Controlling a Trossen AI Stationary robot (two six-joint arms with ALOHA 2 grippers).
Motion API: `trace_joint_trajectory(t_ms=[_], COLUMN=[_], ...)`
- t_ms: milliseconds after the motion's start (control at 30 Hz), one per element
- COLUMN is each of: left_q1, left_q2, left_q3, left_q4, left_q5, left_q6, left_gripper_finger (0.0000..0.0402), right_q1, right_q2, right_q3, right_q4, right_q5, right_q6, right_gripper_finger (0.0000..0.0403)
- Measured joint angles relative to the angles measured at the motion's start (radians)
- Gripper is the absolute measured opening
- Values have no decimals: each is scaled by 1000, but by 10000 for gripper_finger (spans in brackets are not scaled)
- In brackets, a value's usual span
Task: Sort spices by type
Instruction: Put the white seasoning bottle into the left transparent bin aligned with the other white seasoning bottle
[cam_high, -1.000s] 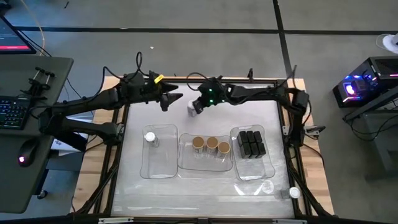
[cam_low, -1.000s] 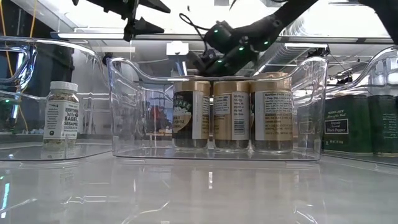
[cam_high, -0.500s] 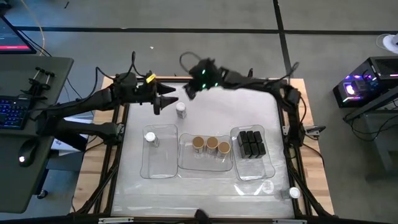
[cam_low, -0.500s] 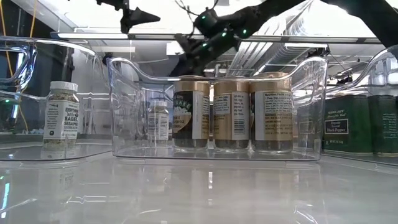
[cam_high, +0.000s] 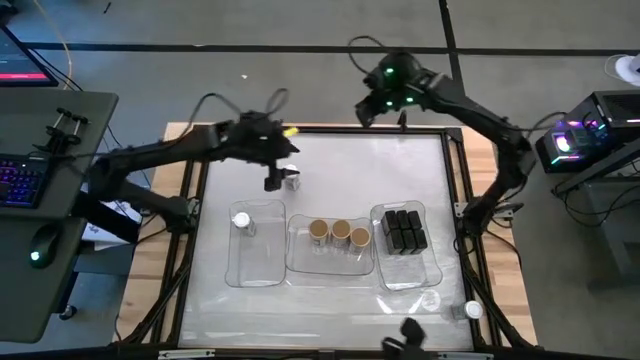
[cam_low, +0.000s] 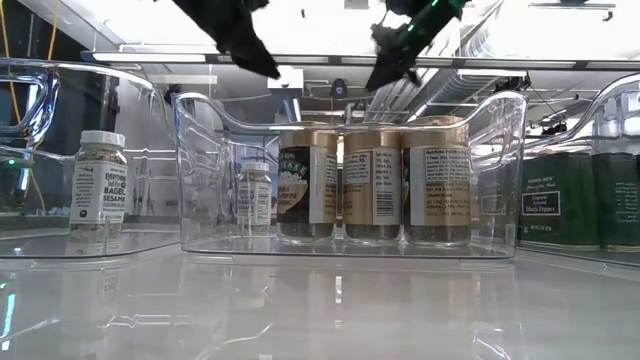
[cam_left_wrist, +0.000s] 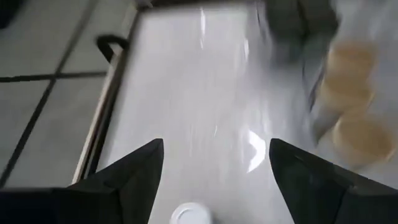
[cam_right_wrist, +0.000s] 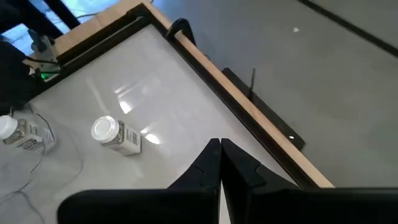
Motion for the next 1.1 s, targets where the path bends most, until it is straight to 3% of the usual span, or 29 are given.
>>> trace_joint_trajectory(t_ms=[233, 500, 800, 1100], left_q1=[37, 56, 55, 55], left_q2=[312, 469, 524, 615], left_q3=[251, 326, 320, 320], left_q4=[-286, -510, -506, -490], left_q5=[-6, -47, -136, -137], left_q6=[303, 409, 511, 507], left_gripper_finger=[280, 280, 280, 280], right_q1=[18, 68, 87, 87], right_q2=[-113, -131, -99, -97], right_q3=[1, 1, 1, 1], right_q4=[-113, -166, -149, -152], right_q5=[53, 82, 87, 85], right_q6=[4, 1, -23, -26], right_gripper_finger=[0, 0, 0, 0])
